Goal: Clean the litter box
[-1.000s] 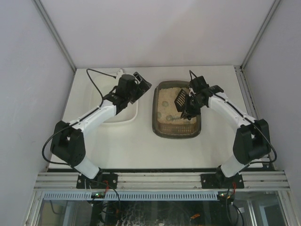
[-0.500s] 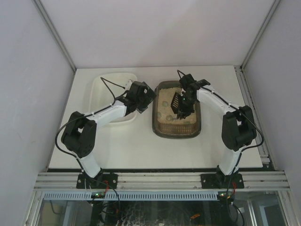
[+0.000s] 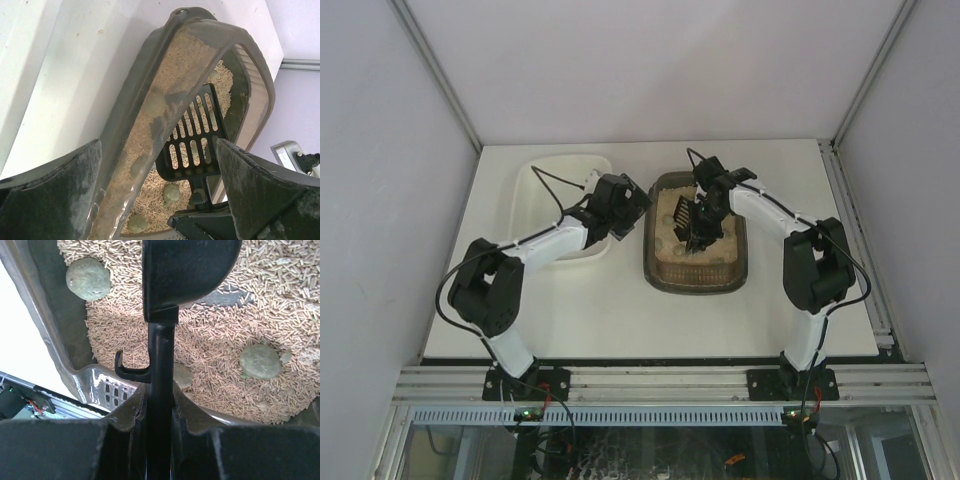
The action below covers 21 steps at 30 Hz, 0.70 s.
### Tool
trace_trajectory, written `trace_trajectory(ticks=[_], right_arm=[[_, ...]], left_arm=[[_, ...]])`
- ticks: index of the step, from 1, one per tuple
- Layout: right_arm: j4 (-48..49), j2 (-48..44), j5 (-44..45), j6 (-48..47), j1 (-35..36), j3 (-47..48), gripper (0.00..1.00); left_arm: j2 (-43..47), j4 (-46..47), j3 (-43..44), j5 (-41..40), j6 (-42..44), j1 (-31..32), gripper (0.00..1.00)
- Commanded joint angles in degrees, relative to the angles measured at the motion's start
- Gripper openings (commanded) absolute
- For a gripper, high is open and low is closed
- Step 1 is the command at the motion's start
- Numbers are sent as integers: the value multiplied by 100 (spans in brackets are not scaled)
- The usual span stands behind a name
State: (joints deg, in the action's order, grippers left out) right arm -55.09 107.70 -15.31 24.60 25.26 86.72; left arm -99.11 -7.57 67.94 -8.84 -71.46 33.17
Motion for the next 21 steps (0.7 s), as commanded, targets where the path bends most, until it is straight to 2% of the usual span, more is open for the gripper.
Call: trace_trajectory(ticks=[1, 7, 11, 16, 21], right_arm=[[442, 33, -480, -28, 1, 214, 0], [995, 155, -1293, 136, -135, 34, 0], [1216, 198, -1478, 216, -249, -106, 0], [1515, -191, -1566, 254, -536, -670, 0], [2159, -938, -1898, 435, -904, -1664, 0]], left_arm=[[452, 336, -250, -215, 30, 32, 100], [575, 589, -473, -290, 70, 32, 100], [616, 621, -510, -327, 117, 23, 100], [692, 677, -574, -367, 201, -22, 100], [921, 643, -625, -481, 467, -191, 100]])
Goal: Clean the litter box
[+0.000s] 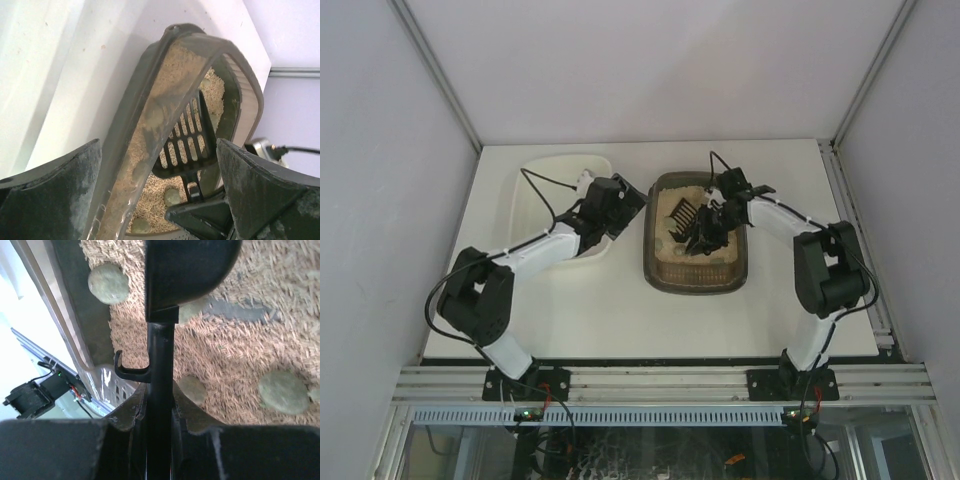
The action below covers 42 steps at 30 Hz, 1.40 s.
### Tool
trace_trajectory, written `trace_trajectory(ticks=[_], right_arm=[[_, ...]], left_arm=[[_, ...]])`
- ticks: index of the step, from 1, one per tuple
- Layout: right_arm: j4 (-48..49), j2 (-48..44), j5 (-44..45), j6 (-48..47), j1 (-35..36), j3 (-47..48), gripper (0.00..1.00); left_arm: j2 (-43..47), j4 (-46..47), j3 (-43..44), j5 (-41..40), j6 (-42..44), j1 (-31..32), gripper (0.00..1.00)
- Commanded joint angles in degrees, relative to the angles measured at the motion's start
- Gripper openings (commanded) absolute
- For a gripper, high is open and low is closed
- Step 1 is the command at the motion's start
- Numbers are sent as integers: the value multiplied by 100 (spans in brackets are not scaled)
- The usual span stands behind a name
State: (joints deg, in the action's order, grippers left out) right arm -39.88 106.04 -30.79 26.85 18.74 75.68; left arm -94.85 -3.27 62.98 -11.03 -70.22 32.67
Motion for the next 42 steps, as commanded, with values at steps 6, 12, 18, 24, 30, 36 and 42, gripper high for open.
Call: trace_trajectory(ticks=[6, 12, 18, 24, 30, 36, 42], right_arm=[[1596, -1481, -819, 618, -563, -1619, 0], [2424, -1736, -1462, 879, -670, -2137, 0], [5229, -2114, -2462, 2162, -1023, -3718, 0], [6457, -2612, -2655, 2577, -1148, -4296, 0], [5713, -3091, -2603, 1965, -1089, -4161, 0], [5776, -3043, -2404, 2044, -1040, -4289, 0], [8129, -2635, -2844, 3698, -1593, -4946, 0]], left_arm=[[936, 179, -84, -178, 1071, -530, 100], [1472, 54, -299, 338, 1931, -1336, 100], [2232, -451, -531, 628, 3201, -1645, 100], [2861, -1182, -729, 1216, 4089, -1887, 100], [3157, -1612, -820, 1366, 4525, -2310, 100], [3302, -1757, -847, 1344, 4515, -2443, 100], [3355, -1669, -918, 1387, 4438, -2525, 100]])
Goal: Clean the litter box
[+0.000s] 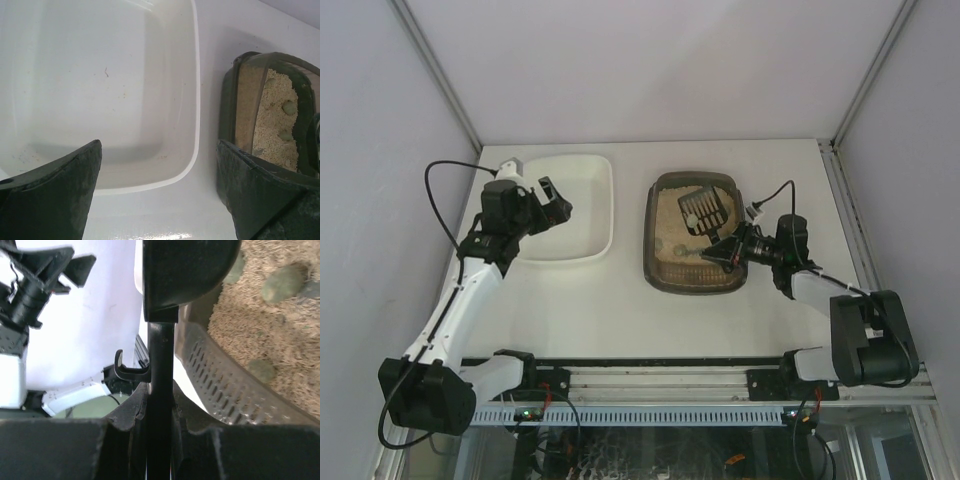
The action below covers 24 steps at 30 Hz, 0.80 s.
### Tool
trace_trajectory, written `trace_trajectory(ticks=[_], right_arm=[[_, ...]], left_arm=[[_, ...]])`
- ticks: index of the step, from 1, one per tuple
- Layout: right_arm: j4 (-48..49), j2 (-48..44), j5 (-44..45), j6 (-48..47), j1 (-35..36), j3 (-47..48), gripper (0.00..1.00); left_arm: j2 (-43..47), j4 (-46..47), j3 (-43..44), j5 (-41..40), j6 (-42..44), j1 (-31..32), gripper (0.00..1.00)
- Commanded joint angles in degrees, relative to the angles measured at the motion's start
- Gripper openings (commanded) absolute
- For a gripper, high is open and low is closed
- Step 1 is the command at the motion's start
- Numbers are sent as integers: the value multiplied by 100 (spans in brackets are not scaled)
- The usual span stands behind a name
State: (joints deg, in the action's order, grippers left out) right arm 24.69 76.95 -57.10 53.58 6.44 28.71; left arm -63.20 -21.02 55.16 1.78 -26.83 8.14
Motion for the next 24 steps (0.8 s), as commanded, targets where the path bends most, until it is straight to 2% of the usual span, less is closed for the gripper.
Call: trace_trajectory(ticks=[1, 3, 7, 8, 11, 12, 14, 15, 16, 17, 19, 21, 24], right_arm=[[1740, 385, -247, 1065, -250, -221, 0], [1636, 544, -368, 1033, 23, -66, 0], [2501, 658, -315, 1735, -463, -322, 0], [2397, 666, -252, 1599, -369, -244, 0], [108, 428, 7, 59, 519, 455, 0], [-56, 358, 62, -65, 658, 513, 0], [796, 396, -60, 604, 399, 270, 0], [1975, 530, -116, 1205, 144, 19, 0], [2768, 751, -143, 1960, -41, -175, 0], [3299, 1001, -207, 2290, -52, -250, 0], [3804, 1393, -293, 2545, 268, -265, 0], [3911, 1540, -230, 2569, 436, -361, 0], [4758, 1777, -108, 2998, 222, -583, 0]], left_arm=[[194, 106, -142, 122, 99, -84, 100], [193, 119, -157, 132, 93, -115, 100], [223, 112, -176, 63, 3, -145, 100], [228, 108, -173, 73, -16, -167, 100], [170, 10, -127, 401, 37, -232, 100], [176, -1, -152, 505, 54, -231, 100], [261, 45, -234, 558, 46, -231, 100], [288, 54, -258, 516, 42, -233, 100], [306, 35, -256, 436, 38, -232, 100], [306, -5, -240, 368, 44, -239, 100], [294, -108, -138, 322, 73, -256, 100], [273, -242, 16, 804, 278, -383, 100], [275, -159, 85, 1767, 658, -682, 100]])
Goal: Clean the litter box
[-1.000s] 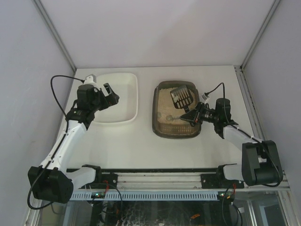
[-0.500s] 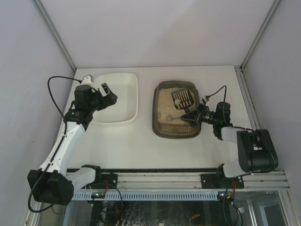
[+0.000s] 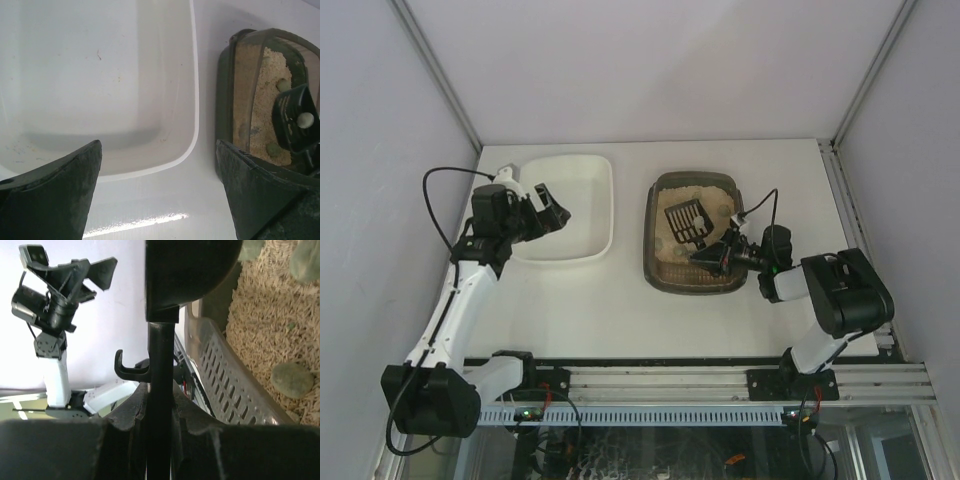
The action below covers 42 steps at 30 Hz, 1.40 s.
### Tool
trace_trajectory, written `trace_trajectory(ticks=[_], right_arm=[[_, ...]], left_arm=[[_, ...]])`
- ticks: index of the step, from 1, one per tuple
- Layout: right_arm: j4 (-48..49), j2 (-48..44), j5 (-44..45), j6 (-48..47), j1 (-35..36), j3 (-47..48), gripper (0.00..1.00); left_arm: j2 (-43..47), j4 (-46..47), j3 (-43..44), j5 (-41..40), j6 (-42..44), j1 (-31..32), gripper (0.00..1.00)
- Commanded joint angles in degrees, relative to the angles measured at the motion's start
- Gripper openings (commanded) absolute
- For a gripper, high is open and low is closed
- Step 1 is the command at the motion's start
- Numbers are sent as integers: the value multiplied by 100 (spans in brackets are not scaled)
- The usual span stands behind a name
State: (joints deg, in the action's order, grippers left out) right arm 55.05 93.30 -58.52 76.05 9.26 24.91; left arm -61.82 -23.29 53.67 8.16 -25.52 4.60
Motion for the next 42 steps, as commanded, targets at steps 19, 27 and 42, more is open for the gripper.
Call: trace_trajectory(ticks=[19, 27, 42], right_arm=[[-3127, -1153, 964, -2544, 642, 655, 0], [-4571, -1460, 1334, -3649, 992, 1326, 0], [-6703, 815, 2918, -4455, 3080, 5181, 0]], left_arm=[[-330, -840, 1422, 578, 1511, -1119, 100], [-241, -1253, 2129, -185, 2059, -1247, 100], [-453, -1782, 1840, 334, 2420, -3151, 97]])
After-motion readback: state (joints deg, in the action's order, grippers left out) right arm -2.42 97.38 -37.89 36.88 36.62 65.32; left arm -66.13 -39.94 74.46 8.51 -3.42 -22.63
